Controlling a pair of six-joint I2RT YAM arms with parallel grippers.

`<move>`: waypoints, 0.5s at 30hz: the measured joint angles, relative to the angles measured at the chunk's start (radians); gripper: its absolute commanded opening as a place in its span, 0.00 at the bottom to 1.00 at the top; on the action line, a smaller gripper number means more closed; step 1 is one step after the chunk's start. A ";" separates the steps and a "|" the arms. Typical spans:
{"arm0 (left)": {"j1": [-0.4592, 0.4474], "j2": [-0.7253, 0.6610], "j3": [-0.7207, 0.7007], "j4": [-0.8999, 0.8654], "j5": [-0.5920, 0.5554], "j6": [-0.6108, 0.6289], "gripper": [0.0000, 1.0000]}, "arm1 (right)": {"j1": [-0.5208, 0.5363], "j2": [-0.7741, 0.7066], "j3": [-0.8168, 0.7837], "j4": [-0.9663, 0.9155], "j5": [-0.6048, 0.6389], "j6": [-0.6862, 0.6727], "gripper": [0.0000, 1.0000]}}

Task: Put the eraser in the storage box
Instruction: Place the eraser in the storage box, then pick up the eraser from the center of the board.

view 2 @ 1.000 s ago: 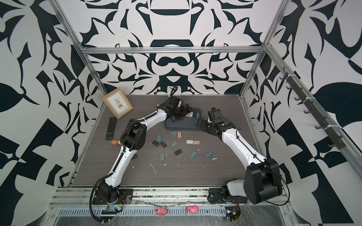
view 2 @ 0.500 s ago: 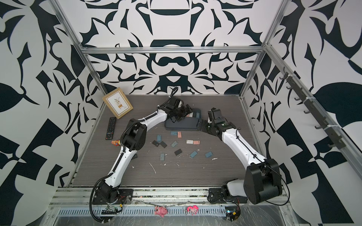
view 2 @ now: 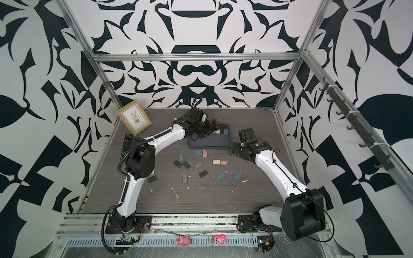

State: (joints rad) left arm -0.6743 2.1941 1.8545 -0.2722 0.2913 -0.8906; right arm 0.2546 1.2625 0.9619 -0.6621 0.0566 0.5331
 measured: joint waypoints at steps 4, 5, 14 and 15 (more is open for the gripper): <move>-0.008 -0.132 -0.115 -0.001 -0.012 0.038 0.99 | 0.000 -0.021 -0.038 -0.045 0.029 0.020 0.99; -0.013 -0.172 -0.151 -0.002 -0.016 0.050 0.99 | 0.000 -0.027 -0.056 -0.050 0.032 0.026 0.99; -0.084 -0.477 -0.483 0.003 -0.052 0.103 0.99 | 0.026 -0.087 -0.247 -0.085 0.034 0.117 0.97; -0.092 -0.499 -0.512 0.006 -0.056 0.105 0.99 | 0.039 -0.089 -0.263 -0.086 0.035 0.129 0.96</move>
State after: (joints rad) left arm -0.7658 1.6947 1.3422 -0.2665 0.2348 -0.7860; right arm 0.2932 1.1740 0.6991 -0.7483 0.0914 0.6617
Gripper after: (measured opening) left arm 0.992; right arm 0.967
